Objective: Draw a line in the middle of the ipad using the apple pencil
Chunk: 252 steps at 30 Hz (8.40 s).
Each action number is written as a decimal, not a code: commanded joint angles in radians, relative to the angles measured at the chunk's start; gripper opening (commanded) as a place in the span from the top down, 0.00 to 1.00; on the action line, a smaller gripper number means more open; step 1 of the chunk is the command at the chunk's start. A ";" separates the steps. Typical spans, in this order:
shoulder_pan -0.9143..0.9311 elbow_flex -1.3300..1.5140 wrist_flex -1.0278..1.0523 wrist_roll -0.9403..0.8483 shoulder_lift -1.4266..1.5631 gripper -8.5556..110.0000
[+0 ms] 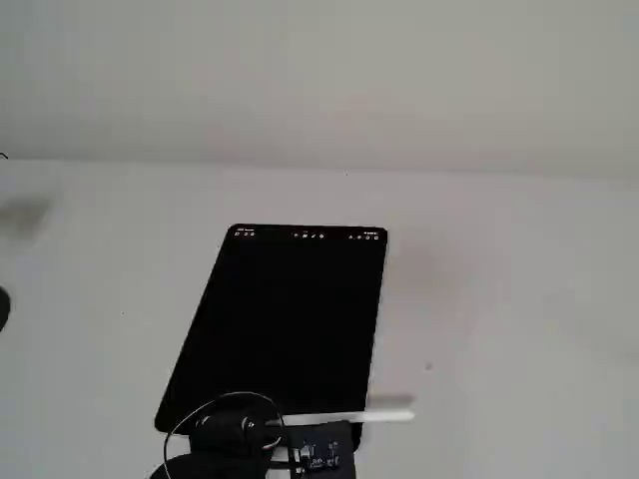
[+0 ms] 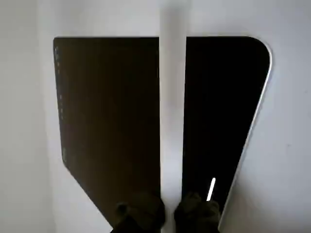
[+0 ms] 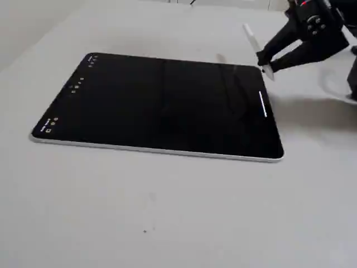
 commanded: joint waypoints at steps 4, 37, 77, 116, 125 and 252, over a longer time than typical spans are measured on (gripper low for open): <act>0.003 -0.003 -0.011 0.008 0.009 0.93; -0.002 -0.003 -0.011 0.003 0.009 0.93; -0.249 0.035 -1.114 -0.881 -0.367 0.93; -0.129 -1.246 -1.917 -1.173 -2.329 0.93; -0.126 -1.347 -1.888 -1.175 -2.422 0.93; -0.149 -0.529 -2.494 -1.204 -2.287 0.93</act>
